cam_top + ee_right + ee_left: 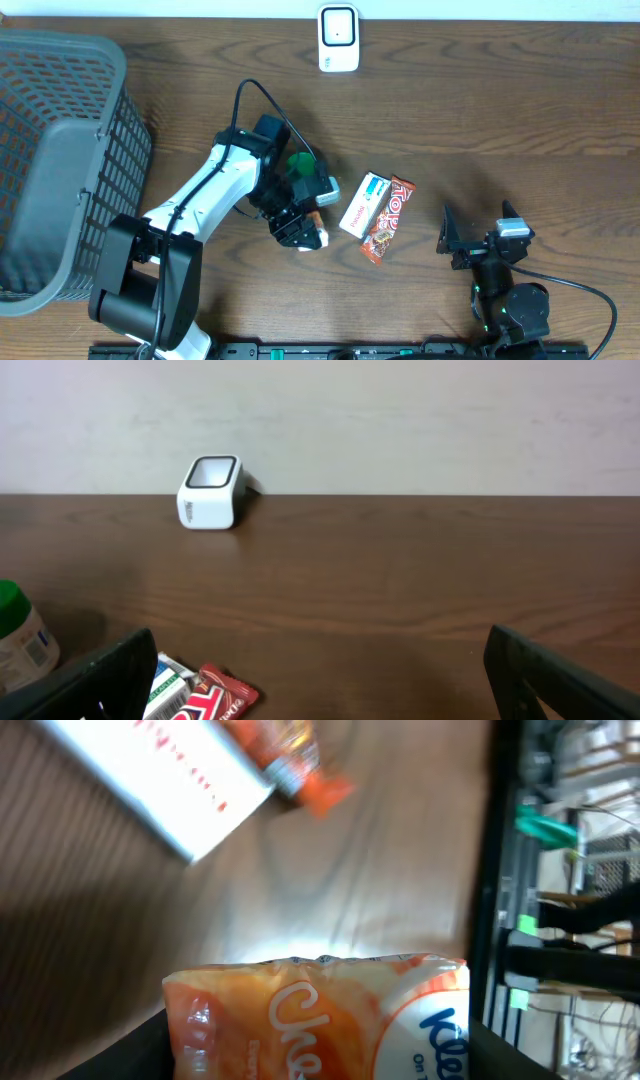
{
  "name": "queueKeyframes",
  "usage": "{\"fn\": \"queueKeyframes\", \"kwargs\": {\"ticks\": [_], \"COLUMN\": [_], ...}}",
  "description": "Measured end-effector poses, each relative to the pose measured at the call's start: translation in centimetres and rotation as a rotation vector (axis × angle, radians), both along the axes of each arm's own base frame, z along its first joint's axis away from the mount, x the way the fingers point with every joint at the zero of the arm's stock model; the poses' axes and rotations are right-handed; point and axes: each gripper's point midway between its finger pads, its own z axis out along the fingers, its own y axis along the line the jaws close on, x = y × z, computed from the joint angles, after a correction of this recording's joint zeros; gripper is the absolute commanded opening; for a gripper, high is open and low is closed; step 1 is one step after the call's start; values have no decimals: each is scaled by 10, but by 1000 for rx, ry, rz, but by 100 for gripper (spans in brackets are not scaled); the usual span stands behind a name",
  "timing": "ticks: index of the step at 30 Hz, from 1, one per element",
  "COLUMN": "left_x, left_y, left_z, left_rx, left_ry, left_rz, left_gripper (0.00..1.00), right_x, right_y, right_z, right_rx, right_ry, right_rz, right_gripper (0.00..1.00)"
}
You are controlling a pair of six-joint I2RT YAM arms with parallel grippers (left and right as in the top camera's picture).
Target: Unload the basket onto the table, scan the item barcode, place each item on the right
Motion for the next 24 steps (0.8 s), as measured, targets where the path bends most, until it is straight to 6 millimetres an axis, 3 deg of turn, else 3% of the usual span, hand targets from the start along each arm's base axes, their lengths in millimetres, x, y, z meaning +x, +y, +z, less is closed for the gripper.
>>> {"fn": "queueKeyframes", "kwargs": {"ticks": [12, 24], "left_x": [-5, -2], "left_y": [-30, -12], "left_z": [34, 12], "left_rx": [-325, -168], "left_ry": [-63, -106], "left_rz": [-110, -145], "left_gripper": [66, 68], "right_x": [0, 0], "right_y": [0, 0], "right_z": [0, 0], "right_rx": [0, 0], "right_ry": [0, 0], "right_rz": [0, 0], "right_gripper": [99, 99]}}
